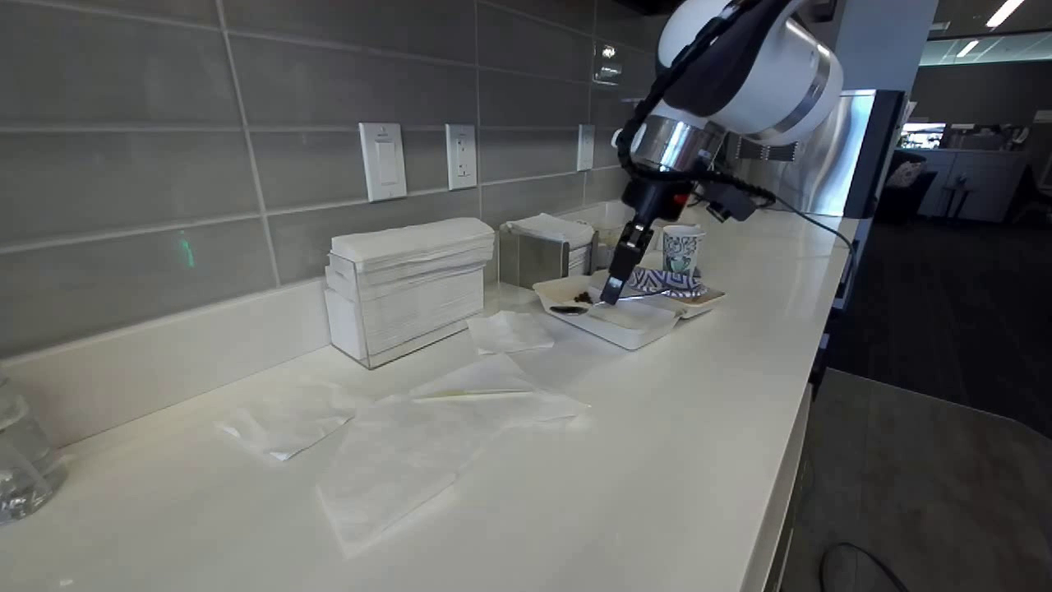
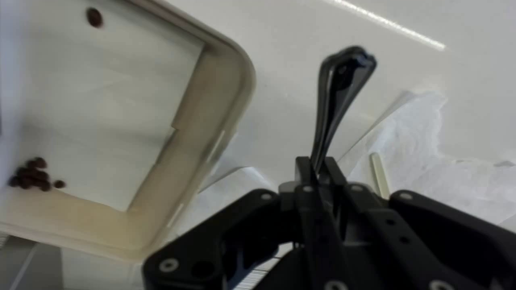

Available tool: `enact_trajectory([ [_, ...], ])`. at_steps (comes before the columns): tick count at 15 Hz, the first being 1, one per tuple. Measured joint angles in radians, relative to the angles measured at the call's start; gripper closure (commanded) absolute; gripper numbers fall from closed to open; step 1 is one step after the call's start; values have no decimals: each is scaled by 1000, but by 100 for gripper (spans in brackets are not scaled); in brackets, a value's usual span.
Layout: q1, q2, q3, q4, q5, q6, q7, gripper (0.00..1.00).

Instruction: Pick up this phone get some of the objects from the disposable plate and put them in the bowl

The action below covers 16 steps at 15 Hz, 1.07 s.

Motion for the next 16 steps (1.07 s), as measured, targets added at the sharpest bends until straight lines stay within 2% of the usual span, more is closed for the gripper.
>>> enact_trajectory([
  [1, -9, -10, -11, 18, -41, -40, 71, 91],
  [4, -15, -15, -11, 27, -49, -51, 78, 91],
  [5, -15, -13, -7, 26, -49, -51, 78, 98],
  [7, -15, -9, -5, 26, -52, -51, 84, 98],
  [12, -23, 45, -20, 41, -213, -17, 298, 98],
  [16, -45, 102, -36, 99, -243, 7, 402, 98],
])
